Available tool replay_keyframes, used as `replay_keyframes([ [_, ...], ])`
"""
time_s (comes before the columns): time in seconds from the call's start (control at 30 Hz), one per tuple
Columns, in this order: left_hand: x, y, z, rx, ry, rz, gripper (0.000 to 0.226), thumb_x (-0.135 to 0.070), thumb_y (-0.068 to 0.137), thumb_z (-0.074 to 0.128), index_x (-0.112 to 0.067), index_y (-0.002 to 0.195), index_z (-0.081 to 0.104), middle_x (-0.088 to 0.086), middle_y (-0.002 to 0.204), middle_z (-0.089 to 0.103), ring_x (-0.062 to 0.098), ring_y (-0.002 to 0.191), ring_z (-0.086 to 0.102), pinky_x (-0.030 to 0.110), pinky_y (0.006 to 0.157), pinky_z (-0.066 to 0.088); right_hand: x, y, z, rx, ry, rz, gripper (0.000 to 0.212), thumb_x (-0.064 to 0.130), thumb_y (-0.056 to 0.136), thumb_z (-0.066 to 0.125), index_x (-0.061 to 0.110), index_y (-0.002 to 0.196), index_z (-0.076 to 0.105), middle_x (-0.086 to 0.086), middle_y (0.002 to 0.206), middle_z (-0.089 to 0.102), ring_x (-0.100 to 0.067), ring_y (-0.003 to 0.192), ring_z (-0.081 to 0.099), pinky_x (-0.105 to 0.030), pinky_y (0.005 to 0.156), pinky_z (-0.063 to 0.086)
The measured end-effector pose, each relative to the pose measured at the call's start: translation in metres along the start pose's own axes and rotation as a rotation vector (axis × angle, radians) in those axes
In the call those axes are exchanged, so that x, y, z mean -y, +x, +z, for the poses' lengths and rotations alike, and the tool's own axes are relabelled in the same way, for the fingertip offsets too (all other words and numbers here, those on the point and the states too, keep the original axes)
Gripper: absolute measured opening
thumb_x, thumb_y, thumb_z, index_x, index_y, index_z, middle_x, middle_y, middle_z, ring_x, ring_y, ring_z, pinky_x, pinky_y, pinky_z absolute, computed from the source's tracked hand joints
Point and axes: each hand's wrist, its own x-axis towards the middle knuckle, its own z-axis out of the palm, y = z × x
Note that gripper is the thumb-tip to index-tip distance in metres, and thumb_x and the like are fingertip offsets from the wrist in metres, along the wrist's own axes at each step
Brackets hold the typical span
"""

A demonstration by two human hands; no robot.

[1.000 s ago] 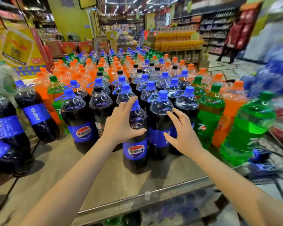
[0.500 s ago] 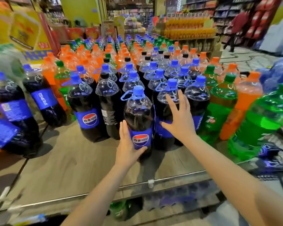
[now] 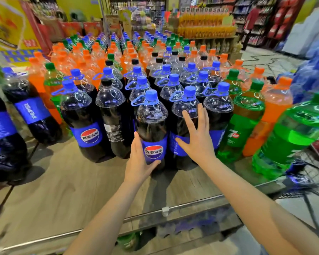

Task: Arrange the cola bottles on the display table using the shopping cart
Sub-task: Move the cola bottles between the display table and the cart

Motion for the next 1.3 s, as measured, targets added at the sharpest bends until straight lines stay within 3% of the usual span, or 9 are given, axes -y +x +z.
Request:
replay_keyframes([
  [0.1, -0.004, -0.002, 0.000, 0.026, 0.035, -0.005, 0.131, -0.026, 0.077, 0.084, -0.038, 0.143, -0.028, 0.007, 0.164, 0.004, 0.023, 0.149, 0.020, 0.030, 0.106, 0.037, 0.001, -0.003, 0.002, -0.005, -0.039, 0.015, 0.095, 0.029, 0.079, 0.076, 0.032, 0.151, 0.013, -0.008, 0.159, -0.005, -0.032, 0.146, 0.000, -0.040, 0.082, 0.053],
  [0.23, -0.013, -0.018, -0.004, 0.109, 0.116, -0.085, 0.105, -0.034, 0.090, 0.068, -0.020, 0.153, -0.015, 0.005, 0.165, -0.001, 0.022, 0.149, 0.019, 0.039, 0.103, 0.045, 0.004, -0.016, 0.002, 0.023, -0.061, 0.029, 0.090, 0.031, 0.083, 0.071, 0.031, 0.152, 0.012, -0.012, 0.160, -0.006, -0.039, 0.144, 0.010, -0.049, 0.105, 0.039],
  [0.37, -0.013, -0.037, -0.021, 0.259, 0.410, 0.006, 0.090, -0.057, 0.096, 0.042, -0.010, 0.156, -0.004, 0.007, 0.165, 0.000, 0.022, 0.151, 0.010, 0.039, 0.119, 0.025, 0.007, -0.045, -0.003, 0.141, -0.050, 0.062, 0.081, 0.034, 0.085, 0.069, 0.025, 0.151, 0.023, -0.018, 0.159, 0.001, -0.043, 0.137, 0.028, -0.049, 0.108, 0.034],
  [0.47, -0.019, -0.051, -0.038, 0.322, 0.597, 0.083, 0.088, -0.066, 0.087, 0.015, -0.009, 0.152, 0.033, 0.010, 0.159, 0.029, 0.028, 0.144, 0.033, 0.047, 0.113, 0.033, 0.003, -0.073, -0.010, 0.376, -0.049, 0.118, 0.075, 0.042, 0.090, 0.060, 0.024, 0.152, 0.021, -0.015, 0.159, 0.012, -0.037, 0.142, 0.023, -0.047, 0.114, 0.025],
  [0.57, -0.016, -0.074, -0.042, 0.371, 0.667, 0.175, 0.071, -0.059, 0.084, 0.034, -0.010, 0.118, 0.071, 0.012, 0.128, 0.065, 0.029, 0.113, 0.065, 0.053, 0.085, 0.054, -0.001, -0.104, -0.018, 0.538, -0.122, 0.115, 0.070, 0.051, 0.093, 0.050, 0.027, 0.151, 0.021, -0.007, 0.159, 0.015, -0.028, 0.145, 0.017, -0.045, 0.115, 0.020],
  [0.77, -0.025, -0.127, -0.046, 0.460, 0.714, 0.237, 0.060, -0.057, 0.083, 0.041, -0.017, 0.118, 0.069, 0.008, 0.127, 0.064, 0.029, 0.109, 0.064, 0.051, 0.088, 0.054, 0.007, -0.169, -0.036, 0.593, -0.077, 0.056, 0.067, 0.056, 0.080, 0.039, 0.021, 0.136, 0.051, -0.009, 0.139, 0.052, -0.032, 0.127, 0.050, -0.050, 0.101, 0.042],
  [0.93, -0.040, -0.166, -0.047, 0.461, 0.718, 0.248, 0.058, -0.057, 0.089, 0.039, -0.018, 0.123, 0.065, 0.006, 0.127, 0.064, 0.028, 0.113, 0.062, 0.050, 0.097, 0.050, 0.002, -0.219, -0.055, 0.584, -0.059, -0.017, 0.064, 0.056, 0.085, 0.041, 0.025, 0.141, 0.045, -0.004, 0.145, 0.045, -0.025, 0.135, 0.040, -0.045, 0.111, 0.032],
  [1.1, -0.072, -0.202, -0.020, 0.443, 0.663, 0.238, 0.063, -0.059, 0.091, 0.037, -0.018, 0.135, 0.057, 0.005, 0.134, 0.060, 0.025, 0.119, 0.059, 0.045, 0.102, 0.048, -0.029, -0.263, -0.084, 0.658, -0.016, -0.007, 0.059, 0.053, 0.082, 0.045, 0.026, 0.134, 0.051, -0.002, 0.134, 0.054, -0.022, 0.124, 0.050, -0.047, 0.102, 0.043],
  [1.3, -0.137, -0.248, 0.063, 0.396, 0.628, 0.251, 0.063, -0.056, 0.084, 0.042, -0.015, 0.125, 0.065, 0.003, 0.121, 0.066, 0.022, 0.109, 0.065, 0.038, 0.098, 0.044, -0.105, -0.311, -0.135, 0.709, 0.004, -0.024, 0.060, 0.053, 0.079, 0.050, 0.027, 0.133, 0.047, -0.005, 0.131, 0.058, -0.026, 0.122, 0.055, -0.047, 0.097, 0.048],
])
